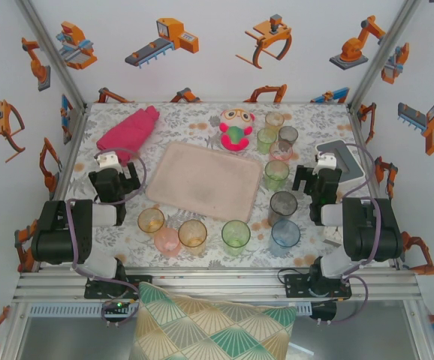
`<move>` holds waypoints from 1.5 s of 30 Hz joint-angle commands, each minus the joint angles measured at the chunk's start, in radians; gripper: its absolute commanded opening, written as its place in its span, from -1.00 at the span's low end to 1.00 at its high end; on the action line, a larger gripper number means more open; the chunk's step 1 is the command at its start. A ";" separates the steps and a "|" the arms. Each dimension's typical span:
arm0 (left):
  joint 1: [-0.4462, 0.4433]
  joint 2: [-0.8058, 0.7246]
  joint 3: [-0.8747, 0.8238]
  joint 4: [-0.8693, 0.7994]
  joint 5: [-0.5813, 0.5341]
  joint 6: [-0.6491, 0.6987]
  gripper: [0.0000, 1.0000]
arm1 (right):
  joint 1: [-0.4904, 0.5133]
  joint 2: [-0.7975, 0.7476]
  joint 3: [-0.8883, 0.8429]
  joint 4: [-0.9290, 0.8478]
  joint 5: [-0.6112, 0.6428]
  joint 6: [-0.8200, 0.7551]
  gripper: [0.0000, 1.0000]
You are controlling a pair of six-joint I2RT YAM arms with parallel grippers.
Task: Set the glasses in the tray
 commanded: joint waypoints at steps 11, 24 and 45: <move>-0.005 -0.111 0.125 -0.295 -0.028 -0.001 0.94 | -0.005 -0.172 -0.027 -0.038 0.192 0.062 0.99; -0.009 -0.234 0.419 -0.887 0.007 0.005 0.94 | -0.004 -0.412 0.441 -1.084 0.267 0.313 0.98; -0.061 -0.381 1.033 -1.977 0.441 0.379 0.94 | 0.248 -0.656 0.734 -1.753 0.125 0.474 0.74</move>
